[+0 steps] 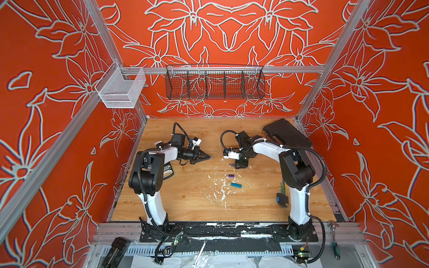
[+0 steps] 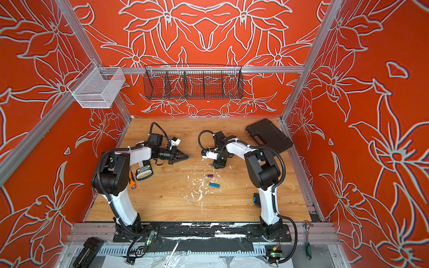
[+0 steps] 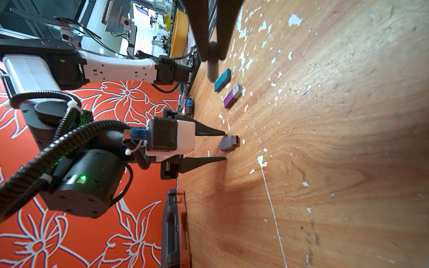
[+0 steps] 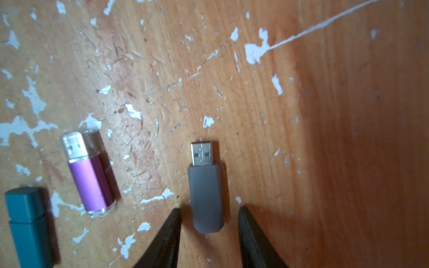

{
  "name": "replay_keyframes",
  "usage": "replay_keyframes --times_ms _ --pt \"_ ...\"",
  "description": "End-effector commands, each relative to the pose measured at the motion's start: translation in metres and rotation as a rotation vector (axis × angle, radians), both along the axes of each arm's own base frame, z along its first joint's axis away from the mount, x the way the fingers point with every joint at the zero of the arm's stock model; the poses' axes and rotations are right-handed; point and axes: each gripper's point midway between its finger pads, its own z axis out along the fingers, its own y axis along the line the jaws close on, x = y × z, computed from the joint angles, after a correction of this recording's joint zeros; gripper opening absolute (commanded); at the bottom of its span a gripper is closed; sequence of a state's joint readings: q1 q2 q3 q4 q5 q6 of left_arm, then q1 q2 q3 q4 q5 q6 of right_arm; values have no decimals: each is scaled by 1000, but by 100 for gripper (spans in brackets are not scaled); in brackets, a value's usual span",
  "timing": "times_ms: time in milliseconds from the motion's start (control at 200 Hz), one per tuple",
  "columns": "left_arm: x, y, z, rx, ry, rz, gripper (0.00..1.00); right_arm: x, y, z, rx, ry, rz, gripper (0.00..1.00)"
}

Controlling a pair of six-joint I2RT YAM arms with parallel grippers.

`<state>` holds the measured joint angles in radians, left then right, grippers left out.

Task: Close the usb drive cover
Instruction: Pick up the USB drive from the center of the board.

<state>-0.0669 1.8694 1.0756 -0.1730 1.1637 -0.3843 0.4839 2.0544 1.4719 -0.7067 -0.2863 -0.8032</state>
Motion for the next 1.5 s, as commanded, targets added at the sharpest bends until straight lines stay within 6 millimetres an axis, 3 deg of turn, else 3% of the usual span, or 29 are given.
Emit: replay_keyframes --times_ms 0,555,661,961,1161,1496 --pt "2 -3 18 -7 -51 -15 0 0 4 -8 -16 20 12 43" --pt "3 -3 19 -6 -50 -19 0 -8 20 8 57 -14 77 21" --pt "4 -3 20 -6 -55 -21 0 -6 27 20 109 -44 68 19" --pt "1 -5 19 -2 -53 -33 0 0 70 80 353 -167 62 19" --pt "1 -8 20 -4 -54 -39 0 2 94 87 367 -208 75 19" --pt "1 -10 21 -6 -55 -45 0 -2 107 87 385 -212 93 19"
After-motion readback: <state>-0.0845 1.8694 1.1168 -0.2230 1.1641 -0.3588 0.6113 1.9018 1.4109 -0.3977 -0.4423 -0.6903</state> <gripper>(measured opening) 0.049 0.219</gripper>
